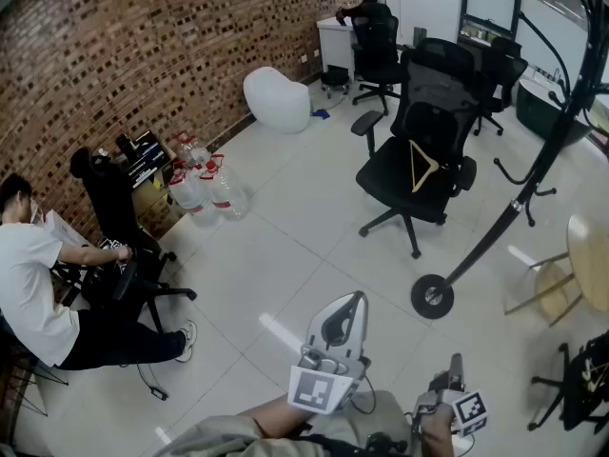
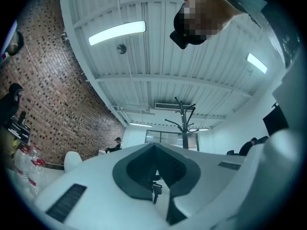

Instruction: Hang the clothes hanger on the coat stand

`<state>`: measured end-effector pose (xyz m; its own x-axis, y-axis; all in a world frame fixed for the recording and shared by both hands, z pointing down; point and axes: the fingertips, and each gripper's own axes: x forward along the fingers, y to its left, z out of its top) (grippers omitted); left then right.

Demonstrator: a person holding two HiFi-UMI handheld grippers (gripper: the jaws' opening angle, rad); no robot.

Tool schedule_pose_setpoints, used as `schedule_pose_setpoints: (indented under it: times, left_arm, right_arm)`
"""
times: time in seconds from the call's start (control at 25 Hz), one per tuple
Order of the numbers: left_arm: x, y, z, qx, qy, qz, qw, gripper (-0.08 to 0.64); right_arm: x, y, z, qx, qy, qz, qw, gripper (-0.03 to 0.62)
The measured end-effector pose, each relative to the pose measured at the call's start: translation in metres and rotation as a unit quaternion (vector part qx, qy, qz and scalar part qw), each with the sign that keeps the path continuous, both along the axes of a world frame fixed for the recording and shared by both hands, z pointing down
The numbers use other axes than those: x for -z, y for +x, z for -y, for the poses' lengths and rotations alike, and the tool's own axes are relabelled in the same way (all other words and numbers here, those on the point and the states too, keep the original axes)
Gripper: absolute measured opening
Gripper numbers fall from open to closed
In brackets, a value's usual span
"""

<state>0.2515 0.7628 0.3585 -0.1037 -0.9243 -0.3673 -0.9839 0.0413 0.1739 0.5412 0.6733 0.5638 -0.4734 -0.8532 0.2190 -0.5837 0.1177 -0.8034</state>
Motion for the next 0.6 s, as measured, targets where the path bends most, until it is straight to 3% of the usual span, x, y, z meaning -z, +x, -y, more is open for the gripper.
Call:
schedule_pose_setpoints:
  times: [0.16, 0.24, 0.4, 0.6]
  left_arm:
    - [-0.018, -0.062, -0.023, 0.023, -0.027, 0.009, 0.9993, 0.015]
    - [-0.030, -0.088, -0.031, 0.038, -0.050, 0.016, 0.9979, 0.015]
    - [-0.053, -0.127, -0.040, 0.050, -0.082, 0.025, 0.9950, 0.015]
    - [-0.068, -0.160, -0.031, 0.061, -0.092, 0.037, 0.9932, 0.015]
  right_arm:
    - [0.025, -0.078, -0.022, 0.021, 0.044, -0.065, 0.997, 0.002]
    - [0.044, -0.114, -0.027, 0.042, 0.105, -0.108, 0.988, 0.002]
    - [0.083, -0.181, -0.030, 0.085, 0.235, -0.188, 0.950, 0.002]
    - [0.112, -0.245, -0.024, 0.106, 0.311, -0.246, 0.912, 0.002]
